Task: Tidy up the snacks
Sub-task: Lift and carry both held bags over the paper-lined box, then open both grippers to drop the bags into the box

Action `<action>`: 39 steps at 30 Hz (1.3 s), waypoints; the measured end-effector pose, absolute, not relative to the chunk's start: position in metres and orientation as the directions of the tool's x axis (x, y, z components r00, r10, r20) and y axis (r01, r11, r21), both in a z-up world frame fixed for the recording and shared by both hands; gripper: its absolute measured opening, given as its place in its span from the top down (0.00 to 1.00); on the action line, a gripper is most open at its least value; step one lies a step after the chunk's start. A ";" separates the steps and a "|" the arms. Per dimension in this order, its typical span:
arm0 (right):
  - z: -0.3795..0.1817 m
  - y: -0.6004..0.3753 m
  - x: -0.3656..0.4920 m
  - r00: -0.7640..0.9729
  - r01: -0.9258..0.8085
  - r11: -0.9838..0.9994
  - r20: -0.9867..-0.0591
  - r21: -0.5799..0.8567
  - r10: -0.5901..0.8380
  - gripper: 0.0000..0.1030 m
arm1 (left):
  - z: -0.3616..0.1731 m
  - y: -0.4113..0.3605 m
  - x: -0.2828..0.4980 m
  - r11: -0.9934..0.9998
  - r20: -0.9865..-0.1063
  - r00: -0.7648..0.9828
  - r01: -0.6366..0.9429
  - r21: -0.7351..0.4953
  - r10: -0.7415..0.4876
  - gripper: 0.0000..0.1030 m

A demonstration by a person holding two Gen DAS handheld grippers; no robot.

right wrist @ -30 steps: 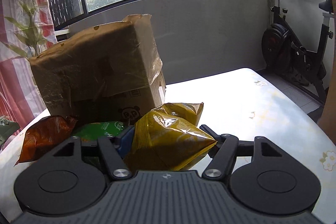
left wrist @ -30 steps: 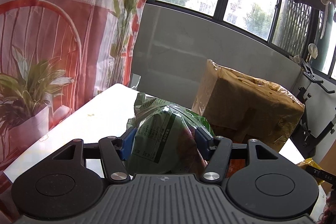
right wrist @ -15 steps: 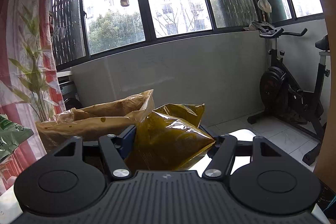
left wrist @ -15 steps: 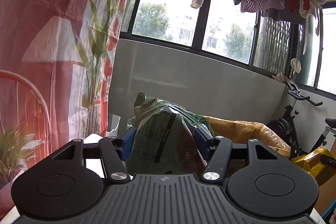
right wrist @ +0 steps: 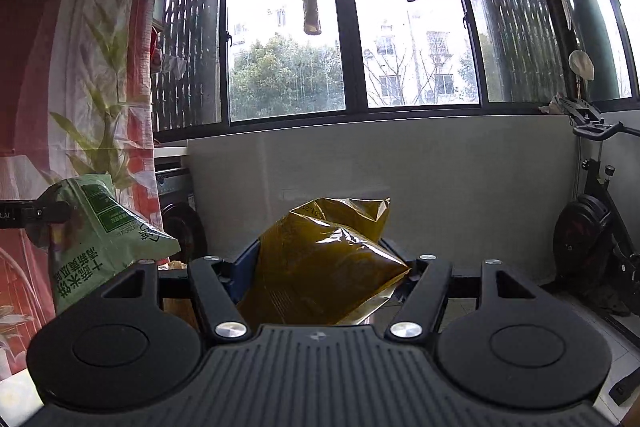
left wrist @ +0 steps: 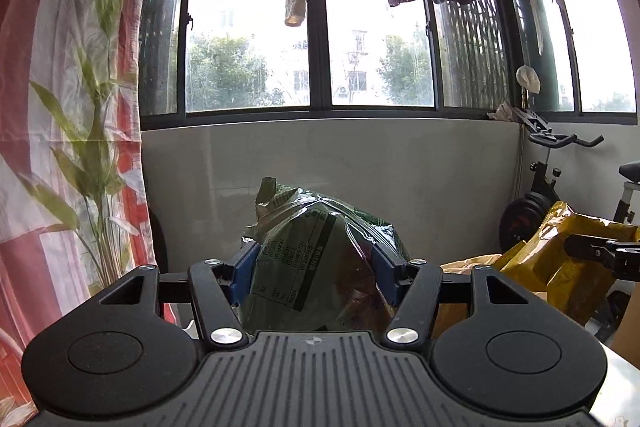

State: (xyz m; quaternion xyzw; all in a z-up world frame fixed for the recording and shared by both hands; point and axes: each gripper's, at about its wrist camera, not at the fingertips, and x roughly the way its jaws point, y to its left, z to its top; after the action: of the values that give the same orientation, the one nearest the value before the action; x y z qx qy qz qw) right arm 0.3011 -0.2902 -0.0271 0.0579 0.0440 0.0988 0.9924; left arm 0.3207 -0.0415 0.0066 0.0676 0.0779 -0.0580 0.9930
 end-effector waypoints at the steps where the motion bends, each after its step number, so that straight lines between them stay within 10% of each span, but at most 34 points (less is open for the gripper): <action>1: -0.028 -0.284 0.313 0.974 -0.198 0.973 -0.088 0.117 0.208 0.36 | 0.004 -0.050 0.333 0.980 -0.176 0.979 0.128 0.155 -0.100 0.38; 13: -0.050 -0.251 0.398 0.931 -0.166 0.977 -0.306 0.131 0.199 0.28 | -0.031 -0.066 0.414 0.969 -0.355 0.926 0.196 0.150 -0.132 0.22; 23: -0.043 -0.266 0.354 0.939 -0.192 0.958 -0.244 0.212 0.242 0.24 | -0.012 -0.023 0.387 0.973 -0.314 0.924 0.233 0.006 -0.219 0.19; 28: -0.046 -0.270 0.326 0.947 -0.177 0.945 -0.213 0.275 0.239 0.23 | -0.010 -0.025 0.393 0.970 -0.359 0.913 0.233 0.069 -0.193 0.68; 33: -0.056 -0.276 0.318 0.943 -0.152 0.937 -0.240 0.314 0.233 0.24 | -0.015 -0.027 0.417 0.977 -0.380 0.902 0.211 -0.023 -0.204 0.79; 39: -0.060 -0.285 0.313 0.943 -0.127 0.935 -0.252 0.330 0.217 0.23 | -0.059 -0.055 0.445 0.949 -0.616 0.749 0.316 0.009 -0.243 0.84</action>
State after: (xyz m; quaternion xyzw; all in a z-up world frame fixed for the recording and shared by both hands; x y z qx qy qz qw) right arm 0.3132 -0.2851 -0.0596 0.1566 0.1439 0.0883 0.9731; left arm 0.4448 -0.0553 -0.0591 0.0565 0.3212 -0.1498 0.9334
